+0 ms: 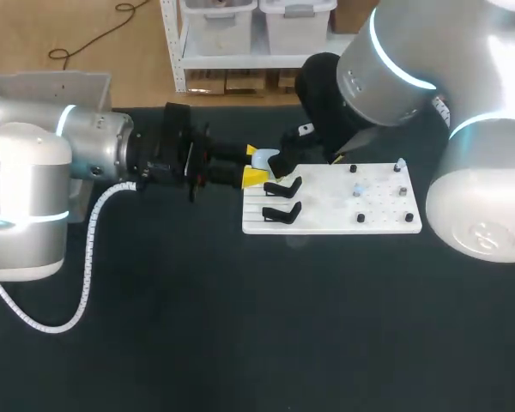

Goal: Pick up each earbud case from the left stands, insert the matching earbuds, close the lid, and place the case in the box.

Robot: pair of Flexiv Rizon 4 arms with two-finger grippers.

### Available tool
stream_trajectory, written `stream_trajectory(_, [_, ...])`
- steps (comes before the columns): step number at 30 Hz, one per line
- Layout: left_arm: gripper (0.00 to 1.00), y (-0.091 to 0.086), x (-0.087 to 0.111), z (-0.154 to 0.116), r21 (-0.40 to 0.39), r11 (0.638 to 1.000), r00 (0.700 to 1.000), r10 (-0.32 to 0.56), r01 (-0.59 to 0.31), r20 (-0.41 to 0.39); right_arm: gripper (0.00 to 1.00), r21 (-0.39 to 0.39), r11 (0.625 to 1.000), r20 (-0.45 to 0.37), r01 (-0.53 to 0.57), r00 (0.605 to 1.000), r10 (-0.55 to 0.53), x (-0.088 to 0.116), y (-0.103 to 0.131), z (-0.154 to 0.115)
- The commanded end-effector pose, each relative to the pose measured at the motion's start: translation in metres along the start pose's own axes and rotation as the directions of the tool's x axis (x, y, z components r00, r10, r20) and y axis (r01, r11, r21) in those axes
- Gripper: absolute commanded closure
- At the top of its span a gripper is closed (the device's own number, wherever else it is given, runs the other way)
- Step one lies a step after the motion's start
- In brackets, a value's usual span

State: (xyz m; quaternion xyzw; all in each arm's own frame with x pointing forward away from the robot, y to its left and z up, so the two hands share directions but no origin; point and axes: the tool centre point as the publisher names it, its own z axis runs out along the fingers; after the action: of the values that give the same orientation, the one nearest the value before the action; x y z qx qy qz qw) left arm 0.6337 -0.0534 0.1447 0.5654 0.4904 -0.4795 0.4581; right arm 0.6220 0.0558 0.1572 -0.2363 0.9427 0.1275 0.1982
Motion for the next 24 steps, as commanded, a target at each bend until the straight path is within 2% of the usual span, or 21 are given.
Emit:
stream_trajectory(1, [1.00,0.000,0.001,0.000,-0.002,1.000,1.000,0.003,-0.003,0.003,0.00,0.001,1.000,-0.001,0.000,1.000,0.000,-0.002,0.000,0.002])
stream_trajectory(24, [1.00,0.000,0.001,0.000,-0.002,1.000,1.000,0.003,-0.003,0.003,0.00,0.052,0.999,0.045,-0.001,0.999,-0.001,-0.015,-0.005,-0.001])
